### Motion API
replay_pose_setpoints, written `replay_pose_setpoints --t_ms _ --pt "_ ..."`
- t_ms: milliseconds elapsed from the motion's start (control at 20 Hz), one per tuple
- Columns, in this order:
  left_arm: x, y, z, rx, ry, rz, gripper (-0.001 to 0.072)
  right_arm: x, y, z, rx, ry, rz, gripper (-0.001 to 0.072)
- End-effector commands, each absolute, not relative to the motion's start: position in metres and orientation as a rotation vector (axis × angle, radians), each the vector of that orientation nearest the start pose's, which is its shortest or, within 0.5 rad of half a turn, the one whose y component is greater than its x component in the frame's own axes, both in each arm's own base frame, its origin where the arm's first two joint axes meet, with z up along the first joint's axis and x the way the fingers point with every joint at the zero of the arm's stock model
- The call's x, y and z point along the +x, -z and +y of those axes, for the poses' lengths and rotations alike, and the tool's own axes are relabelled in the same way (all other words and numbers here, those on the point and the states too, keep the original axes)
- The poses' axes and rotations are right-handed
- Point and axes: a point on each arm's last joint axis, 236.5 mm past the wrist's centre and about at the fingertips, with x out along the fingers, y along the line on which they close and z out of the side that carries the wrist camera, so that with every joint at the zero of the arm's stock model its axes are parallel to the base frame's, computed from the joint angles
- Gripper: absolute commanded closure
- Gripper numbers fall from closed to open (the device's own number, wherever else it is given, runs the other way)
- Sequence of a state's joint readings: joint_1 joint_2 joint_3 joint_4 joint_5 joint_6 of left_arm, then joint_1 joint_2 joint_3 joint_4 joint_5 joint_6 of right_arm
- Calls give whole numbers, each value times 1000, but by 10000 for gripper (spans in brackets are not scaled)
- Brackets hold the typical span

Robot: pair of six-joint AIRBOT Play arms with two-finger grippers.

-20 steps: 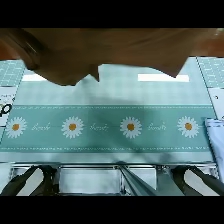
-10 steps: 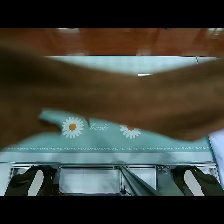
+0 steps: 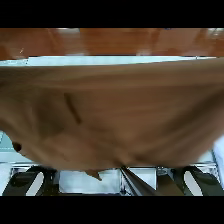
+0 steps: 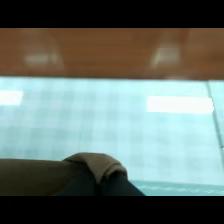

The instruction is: Fold the shirts.

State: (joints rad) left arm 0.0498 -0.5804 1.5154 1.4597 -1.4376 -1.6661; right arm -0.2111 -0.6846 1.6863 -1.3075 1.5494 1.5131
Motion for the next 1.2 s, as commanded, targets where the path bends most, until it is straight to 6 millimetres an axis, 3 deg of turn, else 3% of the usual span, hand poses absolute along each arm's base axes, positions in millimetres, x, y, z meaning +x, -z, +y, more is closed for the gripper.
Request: replay_pose_setpoints --t_ms 0,100,200,350,450,550,700,800,900,1000,1150 --pt "311 -271 -38 -272 111 628 692 304 -284 18 151 -149 686 677" --pt "363 -233 -51 -328 154 702 692 348 -237 21 190 -198 797 677" --pt "412 -183 -55 -373 160 791 692 391 -186 29 208 -237 902 677" --pt "465 -92 -50 -414 113 942 692 454 -105 37 243 -248 1006 677" --pt "497 -45 -46 -428 89 1011 692 491 -62 35 291 -230 1038 677" --pt "529 -10 -42 -450 75 1052 692 522 -32 36 352 -222 1061 677" --pt "566 14 -45 -561 100 1070 692 554 -3 34 387 -213 1105 677" --pt "572 20 -48 -615 131 1113 692 565 4 31 425 -200 1135 677" --pt "568 10 -46 -684 177 1137 692 560 -1 27 429 -206 1173 677" --pt "546 -4 -42 -619 293 1176 692 547 -9 16 414 -225 1212 677" --pt "494 -3 -38 -569 403 1354 692 512 -9 -4 436 -235 1335 677"
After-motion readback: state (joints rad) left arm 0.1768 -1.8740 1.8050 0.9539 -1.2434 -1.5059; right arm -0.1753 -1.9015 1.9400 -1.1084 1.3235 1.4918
